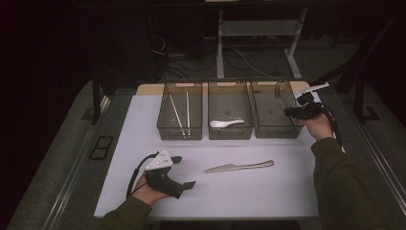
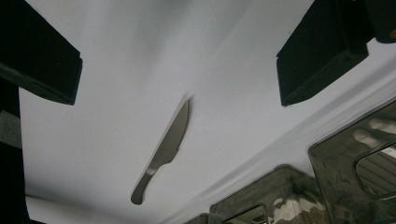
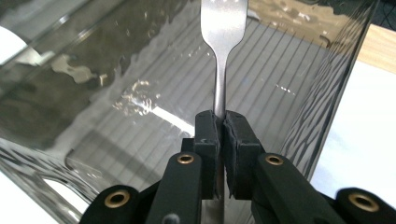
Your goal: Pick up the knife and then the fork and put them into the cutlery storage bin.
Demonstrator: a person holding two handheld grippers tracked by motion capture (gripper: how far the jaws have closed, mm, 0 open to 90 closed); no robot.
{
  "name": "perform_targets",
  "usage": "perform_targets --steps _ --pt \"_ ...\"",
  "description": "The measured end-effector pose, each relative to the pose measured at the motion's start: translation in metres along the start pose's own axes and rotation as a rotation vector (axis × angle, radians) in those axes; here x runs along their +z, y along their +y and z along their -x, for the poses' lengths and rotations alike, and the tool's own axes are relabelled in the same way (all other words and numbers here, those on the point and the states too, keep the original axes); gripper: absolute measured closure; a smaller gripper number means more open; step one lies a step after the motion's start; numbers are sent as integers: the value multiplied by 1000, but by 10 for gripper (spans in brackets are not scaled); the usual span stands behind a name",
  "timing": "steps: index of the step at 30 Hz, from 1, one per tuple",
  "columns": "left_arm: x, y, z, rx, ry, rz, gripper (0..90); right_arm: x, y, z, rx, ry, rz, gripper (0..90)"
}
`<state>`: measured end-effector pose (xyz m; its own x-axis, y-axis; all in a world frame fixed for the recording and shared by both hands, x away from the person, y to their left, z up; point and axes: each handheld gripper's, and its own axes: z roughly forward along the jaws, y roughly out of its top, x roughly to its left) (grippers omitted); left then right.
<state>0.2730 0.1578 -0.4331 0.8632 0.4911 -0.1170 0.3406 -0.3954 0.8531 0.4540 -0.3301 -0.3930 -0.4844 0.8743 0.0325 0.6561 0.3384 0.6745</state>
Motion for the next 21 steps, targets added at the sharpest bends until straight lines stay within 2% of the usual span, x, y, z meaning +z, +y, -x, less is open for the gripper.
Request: perform_targets --steps 8,14,21 --pt "0 0 0 -1 -3 -6 0 3 1 -3 0 3 -16 812" --pt "0 0 0 -1 -2 -7 0 -2 3 -4 12 27 20 731" --pt "0 0 0 -2 -4 -8 0 -21 4 -11 51 103 93 568"
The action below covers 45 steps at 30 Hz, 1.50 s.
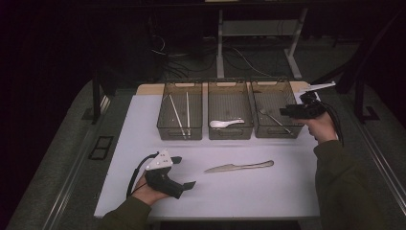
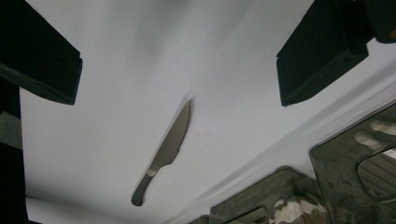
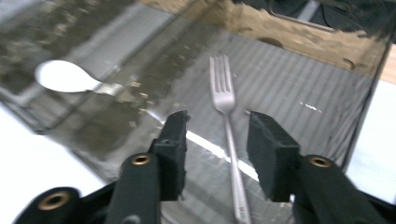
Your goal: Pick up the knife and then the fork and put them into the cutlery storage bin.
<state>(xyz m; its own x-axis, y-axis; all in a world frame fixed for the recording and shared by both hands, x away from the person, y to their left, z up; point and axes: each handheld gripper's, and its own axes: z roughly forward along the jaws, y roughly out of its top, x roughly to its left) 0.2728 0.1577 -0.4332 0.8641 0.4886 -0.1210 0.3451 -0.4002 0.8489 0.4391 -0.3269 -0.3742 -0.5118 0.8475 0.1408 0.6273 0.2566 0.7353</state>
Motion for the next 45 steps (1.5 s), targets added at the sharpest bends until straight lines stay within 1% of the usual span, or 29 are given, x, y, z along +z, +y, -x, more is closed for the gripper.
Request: perform_targets --steps 2,4,5,6,8,11,15,20,22,26,27,31,33,36,40,45 --pt "1 0 0 1 -3 1 0 -7 1 -6 -8 19 19 529" --pt "1 0 1 1 -5 0 0 -14 0 -12 -25 52 33 502" --pt "0 0 1 1 -5 0 0 -17 0 -17 -33 57 43 489" --pt "0 0 1 1 -4 1 0 -21 -1 -21 -47 63 50 482" --pt "1 0 1 0 -4 0 0 -26 -3 -29 -57 90 65 464" --pt "0 0 1 1 -5 1 0 -32 -7 -40 -89 119 83 450" --pt "0 0 1 1 -5 0 0 -37 -15 -54 -109 161 102 413" --pt "1 0 2 0 -5 -1 0 -39 -30 -69 -129 198 117 381" --pt "1 0 1 2 -6 -3 0 -37 -35 -74 -141 209 106 366" --pt "0 0 2 5 -7 -3 0 -34 -44 -82 -161 262 86 358" --pt "0 0 2 3 -7 -2 0 -33 -46 -84 -171 263 80 355" --pt "0 0 2 6 -8 -2 0 -27 -53 -93 -198 292 49 354" --pt "0 0 2 8 -9 -3 0 -24 -54 -98 -226 304 26 354" --pt "0 0 2 9 -12 -5 0 -20 -55 -107 -270 312 3 355" --pt "1 0 2 8 -14 -7 0 -14 -55 -115 -316 323 -38 368" --pt "1 0 2 7 -16 -13 0 -8 -53 -123 -350 317 -86 405"
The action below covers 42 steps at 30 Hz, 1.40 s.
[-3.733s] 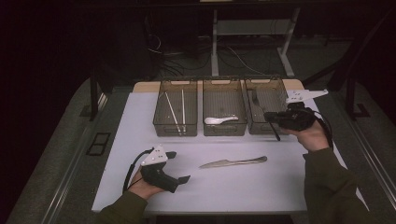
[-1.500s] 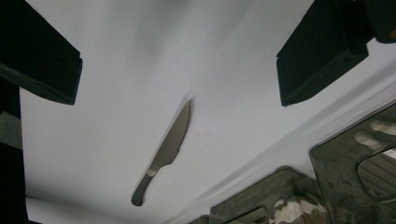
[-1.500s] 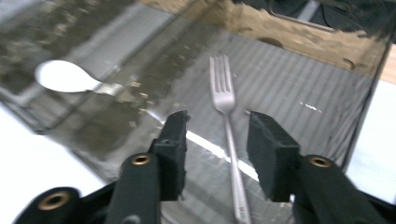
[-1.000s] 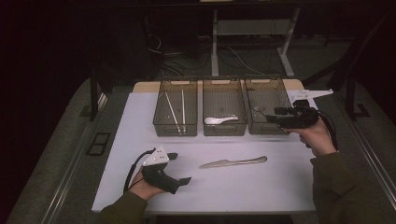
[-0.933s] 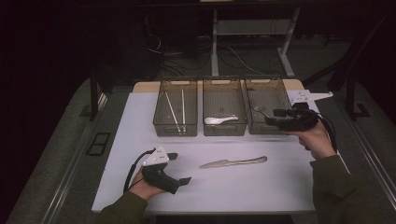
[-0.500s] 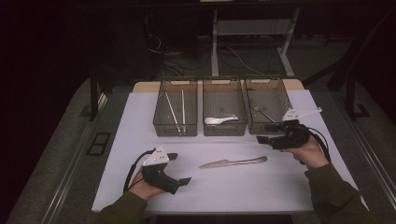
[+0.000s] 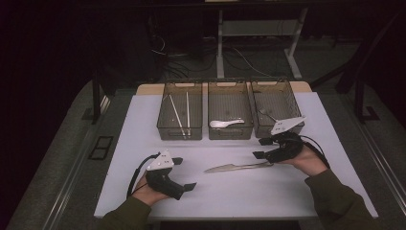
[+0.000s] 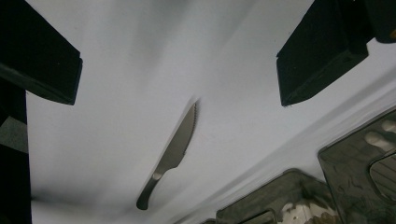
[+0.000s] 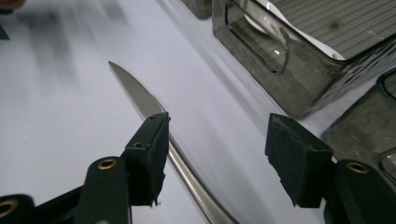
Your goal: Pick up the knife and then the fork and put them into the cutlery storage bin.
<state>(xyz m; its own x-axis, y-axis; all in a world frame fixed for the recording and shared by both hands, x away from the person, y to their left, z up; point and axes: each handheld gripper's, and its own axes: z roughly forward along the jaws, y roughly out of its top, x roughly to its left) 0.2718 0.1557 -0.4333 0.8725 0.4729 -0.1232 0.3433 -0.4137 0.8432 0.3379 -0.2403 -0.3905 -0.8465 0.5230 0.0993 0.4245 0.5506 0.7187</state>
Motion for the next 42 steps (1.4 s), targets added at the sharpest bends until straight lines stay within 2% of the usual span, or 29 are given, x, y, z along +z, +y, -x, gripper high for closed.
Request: perform_targets --steps 6,8,12,16,23,29,30,38,42 --pt "1 0 0 -4 -1 -2 0 12 7 -7 -58 21 -90 480" --pt "1 0 0 -4 -2 -3 0 16 8 -8 -105 31 -130 513" --pt "1 0 0 -5 -2 -3 0 24 12 -10 -158 66 -192 568" --pt "1 0 0 -3 -3 -5 0 32 14 -12 -194 99 -235 606" --pt "1 0 0 -3 -4 -6 0 44 17 -13 -263 107 -312 667" --pt "1 0 0 -2 -4 -7 0 55 16 -13 -296 118 -380 702" --pt "1 0 0 -2 -4 -7 0 57 16 -13 -289 119 -391 708" --pt "1 0 0 0 -7 -8 0 66 16 -14 -309 134 -431 736" --pt "1 0 0 -1 -7 -8 0 69 19 -17 -346 127 -465 740"
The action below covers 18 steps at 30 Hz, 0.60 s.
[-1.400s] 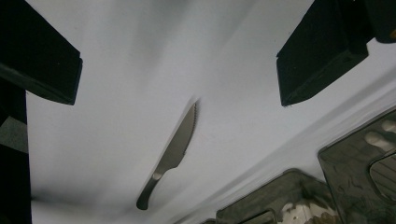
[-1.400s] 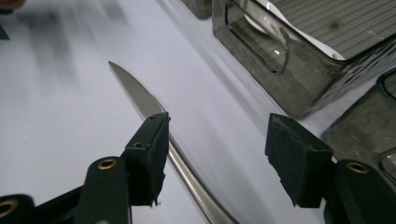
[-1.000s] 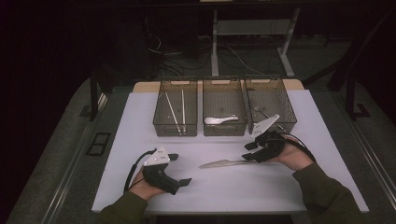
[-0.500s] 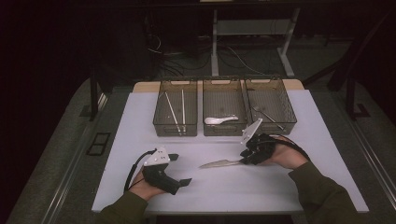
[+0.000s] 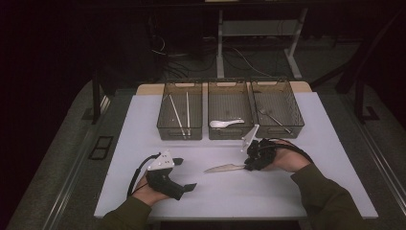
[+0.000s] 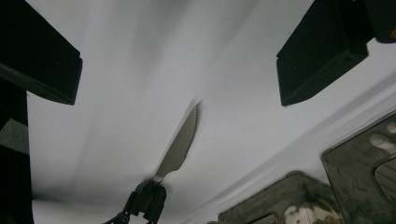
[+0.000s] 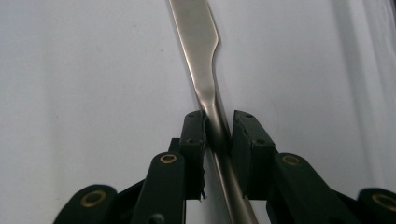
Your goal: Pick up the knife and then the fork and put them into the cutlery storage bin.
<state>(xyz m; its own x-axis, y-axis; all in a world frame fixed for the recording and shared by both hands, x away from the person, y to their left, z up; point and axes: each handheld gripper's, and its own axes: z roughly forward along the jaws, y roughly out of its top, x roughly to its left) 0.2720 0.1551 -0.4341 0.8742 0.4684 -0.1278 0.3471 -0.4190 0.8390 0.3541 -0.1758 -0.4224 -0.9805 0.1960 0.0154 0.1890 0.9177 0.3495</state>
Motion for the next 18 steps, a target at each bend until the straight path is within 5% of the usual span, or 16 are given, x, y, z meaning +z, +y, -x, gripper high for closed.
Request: perform_targets --steps 18 --pt "0 0 1 2 -3 -4 0 5 22 -3 -110 -6 -169 790"
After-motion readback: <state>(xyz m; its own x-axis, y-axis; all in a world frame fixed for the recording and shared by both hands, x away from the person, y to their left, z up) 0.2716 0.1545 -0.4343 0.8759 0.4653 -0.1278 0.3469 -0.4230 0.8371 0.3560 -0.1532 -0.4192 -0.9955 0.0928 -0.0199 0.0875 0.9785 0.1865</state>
